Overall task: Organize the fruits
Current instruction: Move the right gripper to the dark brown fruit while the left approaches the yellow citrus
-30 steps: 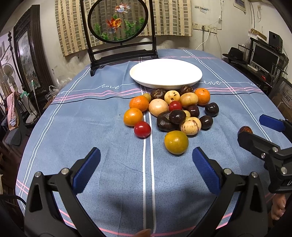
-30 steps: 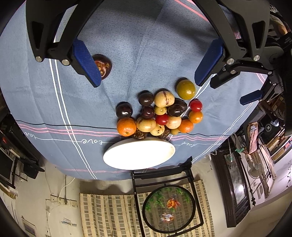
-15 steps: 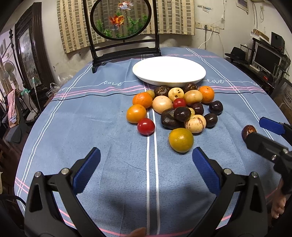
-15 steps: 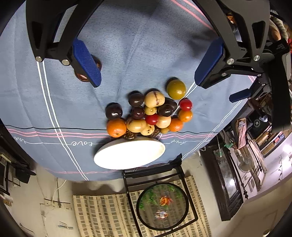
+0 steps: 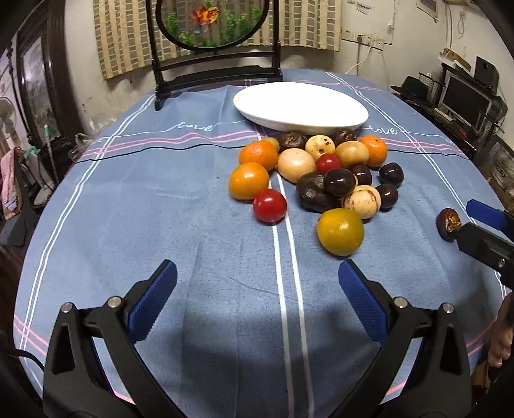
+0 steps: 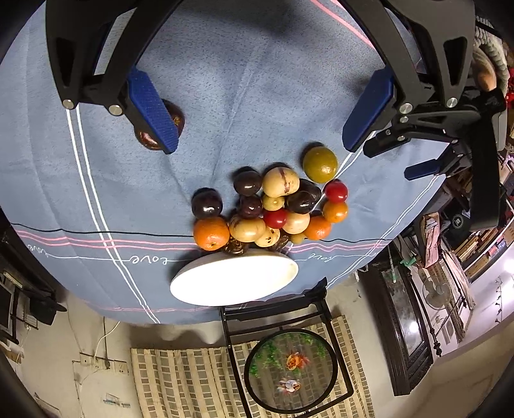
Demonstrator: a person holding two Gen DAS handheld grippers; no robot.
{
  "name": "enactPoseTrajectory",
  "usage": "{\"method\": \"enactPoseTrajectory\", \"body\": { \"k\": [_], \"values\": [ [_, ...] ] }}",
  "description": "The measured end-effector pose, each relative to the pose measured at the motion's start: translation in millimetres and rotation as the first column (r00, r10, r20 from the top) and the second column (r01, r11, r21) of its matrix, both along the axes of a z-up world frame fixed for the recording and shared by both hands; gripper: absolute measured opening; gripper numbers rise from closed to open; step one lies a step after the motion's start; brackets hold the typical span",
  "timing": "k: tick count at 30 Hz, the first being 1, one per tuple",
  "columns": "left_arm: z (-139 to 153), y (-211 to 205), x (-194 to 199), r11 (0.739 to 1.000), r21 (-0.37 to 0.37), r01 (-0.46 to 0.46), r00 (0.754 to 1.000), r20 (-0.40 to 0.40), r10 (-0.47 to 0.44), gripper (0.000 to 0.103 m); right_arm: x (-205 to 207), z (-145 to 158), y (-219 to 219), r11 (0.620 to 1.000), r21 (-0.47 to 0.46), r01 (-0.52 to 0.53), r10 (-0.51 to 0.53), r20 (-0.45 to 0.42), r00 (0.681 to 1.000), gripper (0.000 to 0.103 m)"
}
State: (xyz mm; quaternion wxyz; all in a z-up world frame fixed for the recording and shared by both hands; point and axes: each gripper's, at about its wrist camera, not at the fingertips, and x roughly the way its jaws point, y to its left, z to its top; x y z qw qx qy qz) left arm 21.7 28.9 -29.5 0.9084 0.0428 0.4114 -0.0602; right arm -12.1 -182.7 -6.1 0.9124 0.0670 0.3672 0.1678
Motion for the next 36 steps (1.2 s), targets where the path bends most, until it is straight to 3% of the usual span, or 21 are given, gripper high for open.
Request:
{"method": "enactPoseTrajectory", "body": {
  "k": [5,10,16,20,30,36],
  "values": [
    [2.1,5.2,10.0,1.000,0.002,-0.007,1.000,-0.003,0.007,0.101,-3.4,1.4,-3.1,1.000,0.005,-0.018,0.018,0.016,1.000,0.102],
    [2.8,-1.7,7.8,0.998,-0.049,0.033,0.999,-0.014,-0.034,0.101,-11.7,1.0,-14.2,1.000,-0.013,-0.024,0.024,0.038,0.999,0.102],
    [-3.6,-36.2,9.5,0.993,-0.014,0.116,0.993,-0.025,-0.116,0.101,-6.8,-14.0,-42.4,0.998,-0.016,0.062,-0.062,-0.017,0.998,0.102],
    [-8.1,-40.7,16.7,0.994,-0.030,0.109,0.993,-0.044,-0.111,0.101,-4.8,-17.8,-55.2,0.996,0.024,0.091,-0.090,-0.034,0.995,0.102],
    [-21.4,-47.1,39.4,0.989,-0.082,0.121,0.986,-0.109,-0.130,0.100,2.4,-21.9,-56.3,0.994,0.011,0.112,-0.111,-0.064,0.992,0.102],
    [-29.3,-50.4,48.6,0.987,-0.104,0.126,0.980,-0.141,-0.140,0.084,6.3,-26.2,-61.3,0.992,0.043,0.116,-0.111,-0.098,0.989,0.102]
  ]
}}
